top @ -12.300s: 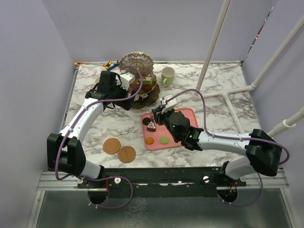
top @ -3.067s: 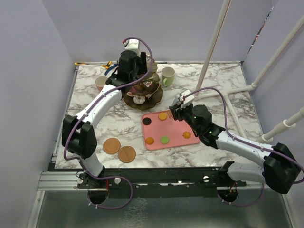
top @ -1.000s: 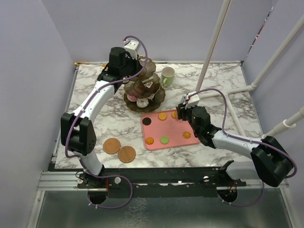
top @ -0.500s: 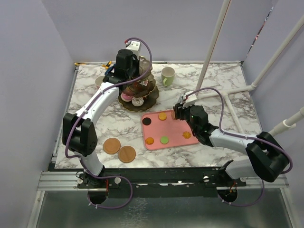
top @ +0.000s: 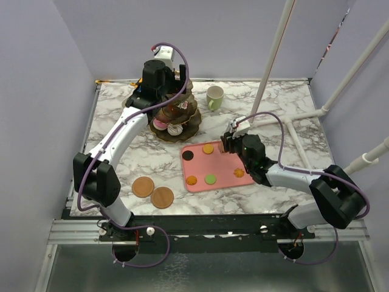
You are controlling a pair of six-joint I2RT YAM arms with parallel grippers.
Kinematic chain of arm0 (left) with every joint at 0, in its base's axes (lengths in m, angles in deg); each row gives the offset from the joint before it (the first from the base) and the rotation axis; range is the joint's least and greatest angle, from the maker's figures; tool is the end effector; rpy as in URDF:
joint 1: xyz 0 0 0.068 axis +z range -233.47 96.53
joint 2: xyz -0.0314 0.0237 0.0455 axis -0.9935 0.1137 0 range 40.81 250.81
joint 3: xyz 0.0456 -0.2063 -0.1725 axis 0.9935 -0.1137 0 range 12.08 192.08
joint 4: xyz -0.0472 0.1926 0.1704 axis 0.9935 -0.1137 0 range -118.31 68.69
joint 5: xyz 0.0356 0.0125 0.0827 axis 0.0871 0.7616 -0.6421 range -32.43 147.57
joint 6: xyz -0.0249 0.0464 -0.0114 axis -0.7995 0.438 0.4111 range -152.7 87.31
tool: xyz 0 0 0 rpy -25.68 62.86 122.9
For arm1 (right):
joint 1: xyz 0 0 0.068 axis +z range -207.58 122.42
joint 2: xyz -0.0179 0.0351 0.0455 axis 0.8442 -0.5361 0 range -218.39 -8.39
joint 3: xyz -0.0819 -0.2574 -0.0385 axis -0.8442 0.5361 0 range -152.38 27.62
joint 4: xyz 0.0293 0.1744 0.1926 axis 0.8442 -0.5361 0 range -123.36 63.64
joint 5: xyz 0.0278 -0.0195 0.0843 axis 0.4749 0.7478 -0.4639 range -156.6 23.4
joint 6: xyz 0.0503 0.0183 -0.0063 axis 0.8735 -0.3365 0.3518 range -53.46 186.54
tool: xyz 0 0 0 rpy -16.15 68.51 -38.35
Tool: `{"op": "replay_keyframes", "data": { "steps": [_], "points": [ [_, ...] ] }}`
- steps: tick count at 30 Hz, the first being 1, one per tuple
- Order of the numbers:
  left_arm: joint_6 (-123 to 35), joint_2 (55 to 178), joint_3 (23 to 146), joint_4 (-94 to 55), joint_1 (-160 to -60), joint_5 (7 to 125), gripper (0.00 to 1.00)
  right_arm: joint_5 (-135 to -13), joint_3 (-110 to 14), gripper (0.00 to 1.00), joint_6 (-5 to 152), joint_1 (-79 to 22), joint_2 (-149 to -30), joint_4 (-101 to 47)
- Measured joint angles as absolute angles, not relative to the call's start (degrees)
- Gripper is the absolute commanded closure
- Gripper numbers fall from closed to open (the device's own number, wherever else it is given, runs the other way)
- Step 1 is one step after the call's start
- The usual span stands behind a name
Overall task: Serve the afternoon tea
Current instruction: Pick up the desert from the tray, then place the desert on the desert table.
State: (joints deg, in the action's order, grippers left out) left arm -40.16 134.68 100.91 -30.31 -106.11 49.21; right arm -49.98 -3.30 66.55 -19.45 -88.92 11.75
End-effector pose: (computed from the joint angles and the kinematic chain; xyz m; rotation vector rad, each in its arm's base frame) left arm 0.3647 -0.1465 0.3886 0.1371 1.8143 -0.2401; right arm 0.2321 0.1691 0.2046 -0.3755 1.7282 0.2264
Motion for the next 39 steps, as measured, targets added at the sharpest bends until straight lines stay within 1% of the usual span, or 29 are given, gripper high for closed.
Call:
{"op": "replay_keyframes", "data": {
  "steps": [1, 5, 8, 17, 20, 24, 29, 33, 36, 39],
  "points": [
    [-40.3, 134.7, 101.1, -30.8, -106.1, 49.3, 0.01, -50.3, -3.3, 0.85, 66.4, -19.5, -89.0, 11.8],
    [-40.5, 134.7, 103.0, -34.8, -106.0, 49.6, 0.01, -51.7, -3.7, 0.92, 65.5, -19.5, -88.9, 11.2],
    [-40.6, 134.5, 105.6, -38.7, -105.8, 49.6, 0.01, -52.8, -4.0, 0.99, 64.9, -19.5, -88.0, 9.8],
    [-40.1, 126.4, 106.2, -47.7, -105.5, 51.2, 0.01, -55.4, -7.2, 0.99, 63.9, -19.5, -80.9, 2.5],
    [-39.3, 124.3, 106.1, -48.7, -105.1, 51.1, 0.01, -56.9, -10.2, 0.99, 63.9, -19.4, -79.7, 0.0],
    [-39.1, 124.4, 106.5, -49.6, -103.2, 50.4, 0.01, -59.0, -17.2, 0.99, 63.7, -19.1, -80.0, -3.4],
    [-40.8, 127.9, 111.2, -52.3, -95.1, 51.7, 0.01, -61.7, -31.8, 0.99, 63.5, -17.1, -85.9, -4.6],
    [-41.0, 128.5, 112.5, -53.9, -91.7, 53.1, 0.01, -63.9, -41.4, 0.99, 63.4, -15.1, -92.5, -5.2],
    [-40.2, 128.5, 112.6, -54.2, -91.7, 54.2, 0.01, -65.6, -44.7, 0.99, 63.4, -14.1, -96.2, -6.1],
    [-39.7, 128.5, 112.6, -54.5, -91.5, 55.2, 0.01, -66.8, -45.1, 0.99, 63.5, -13.3, -98.3, -6.9]
  ]
}}
